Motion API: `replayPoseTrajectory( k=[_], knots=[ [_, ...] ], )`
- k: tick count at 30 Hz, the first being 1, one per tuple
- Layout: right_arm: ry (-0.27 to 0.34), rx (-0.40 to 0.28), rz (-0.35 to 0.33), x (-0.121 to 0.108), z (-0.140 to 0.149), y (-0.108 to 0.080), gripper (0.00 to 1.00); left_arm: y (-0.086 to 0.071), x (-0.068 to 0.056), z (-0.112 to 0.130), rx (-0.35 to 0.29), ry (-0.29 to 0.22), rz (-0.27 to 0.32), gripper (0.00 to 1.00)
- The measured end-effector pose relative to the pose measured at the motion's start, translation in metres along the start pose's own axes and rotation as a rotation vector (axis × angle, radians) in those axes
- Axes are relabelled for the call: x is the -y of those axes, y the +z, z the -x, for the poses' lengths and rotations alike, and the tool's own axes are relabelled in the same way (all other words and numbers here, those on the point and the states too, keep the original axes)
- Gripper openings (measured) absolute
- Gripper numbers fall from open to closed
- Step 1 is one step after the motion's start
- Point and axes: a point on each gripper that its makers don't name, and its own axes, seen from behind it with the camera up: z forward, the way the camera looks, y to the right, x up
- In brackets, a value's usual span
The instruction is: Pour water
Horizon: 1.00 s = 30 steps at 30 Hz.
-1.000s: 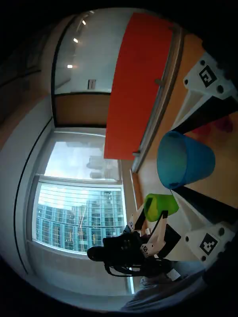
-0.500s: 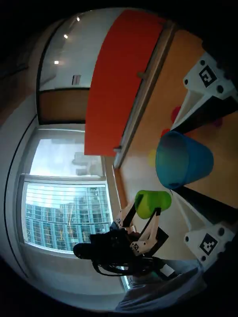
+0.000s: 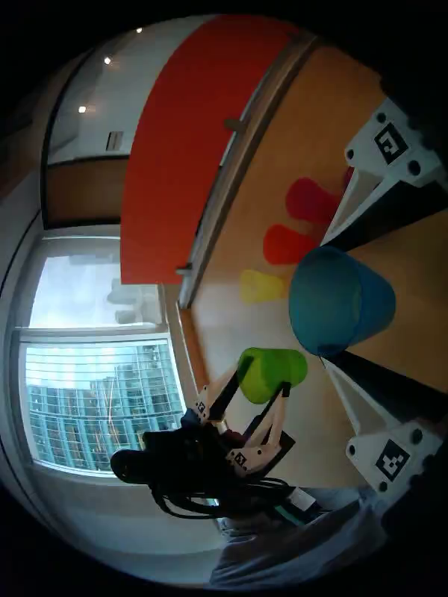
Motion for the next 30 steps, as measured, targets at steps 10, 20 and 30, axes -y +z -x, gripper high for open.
replayPoseTrajectory(
  k=[10,20,30],
  knots=[
    [-0.021,0.087,0.004,-0.004,0.034,0.017,0.93,0.010,0.003,0.028,0.079,-0.002,0.015,0.87],
    [-0.054,0.170,0.013,-0.005,0.063,0.030,0.93,0.021,0.001,0.054,0.170,0.020,0.042,0.88],
    [-0.068,0.210,0.012,-0.006,0.079,0.039,0.93,0.029,-0.001,0.071,0.229,0.036,0.061,0.88]
  ],
)
